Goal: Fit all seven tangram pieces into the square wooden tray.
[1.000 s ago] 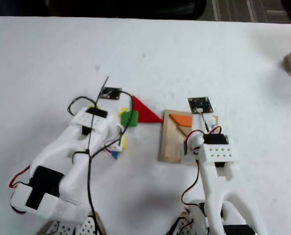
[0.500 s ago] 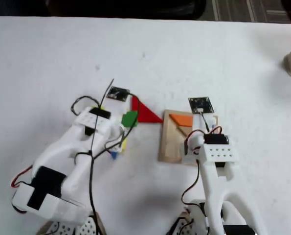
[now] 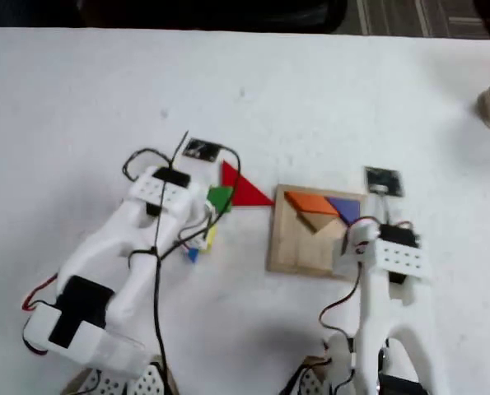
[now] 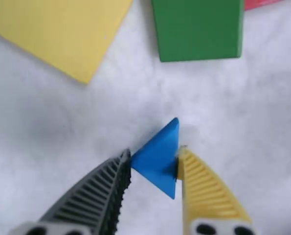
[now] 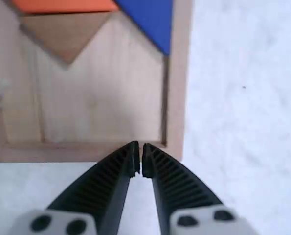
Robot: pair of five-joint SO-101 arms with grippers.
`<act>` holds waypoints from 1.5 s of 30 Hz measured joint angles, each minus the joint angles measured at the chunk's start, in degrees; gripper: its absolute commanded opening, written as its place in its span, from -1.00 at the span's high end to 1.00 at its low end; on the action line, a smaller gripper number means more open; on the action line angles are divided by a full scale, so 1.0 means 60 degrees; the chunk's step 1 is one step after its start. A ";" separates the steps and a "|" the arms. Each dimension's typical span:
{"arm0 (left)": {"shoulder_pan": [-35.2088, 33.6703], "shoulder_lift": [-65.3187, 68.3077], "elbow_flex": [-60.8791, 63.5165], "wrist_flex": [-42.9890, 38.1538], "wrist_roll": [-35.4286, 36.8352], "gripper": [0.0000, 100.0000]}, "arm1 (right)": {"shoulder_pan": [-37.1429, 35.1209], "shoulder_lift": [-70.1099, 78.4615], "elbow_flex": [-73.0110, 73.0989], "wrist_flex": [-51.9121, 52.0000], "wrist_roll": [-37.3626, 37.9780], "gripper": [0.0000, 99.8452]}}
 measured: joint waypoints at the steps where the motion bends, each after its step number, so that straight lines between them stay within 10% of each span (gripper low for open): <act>1: 0.0073 0.0000 -0.0249 0.0190 0.0000 0.71 | 0.0308 0.0000 -0.0015 0.0015 0.0161 0.97; 12: 0.2813 0.0015 -0.2330 0.1275 0.0000 0.71 | 0.4864 0.0000 -0.0044 -0.0498 0.3062 0.97; 20: 0.4484 0.0088 -0.2505 -0.0527 -0.0015 0.71 | 0.7150 0.0000 -0.0044 -0.1348 0.4484 0.97; 32: 0.5612 0.1436 -0.2930 -0.2667 -0.0015 0.65 | 0.7736 0.0000 -0.0044 -0.1495 0.5055 0.97; 45: 0.5495 0.2330 -0.5099 -0.1275 0.0293 0.35 | 0.7736 0.0000 -0.0044 -0.1495 0.5055 0.97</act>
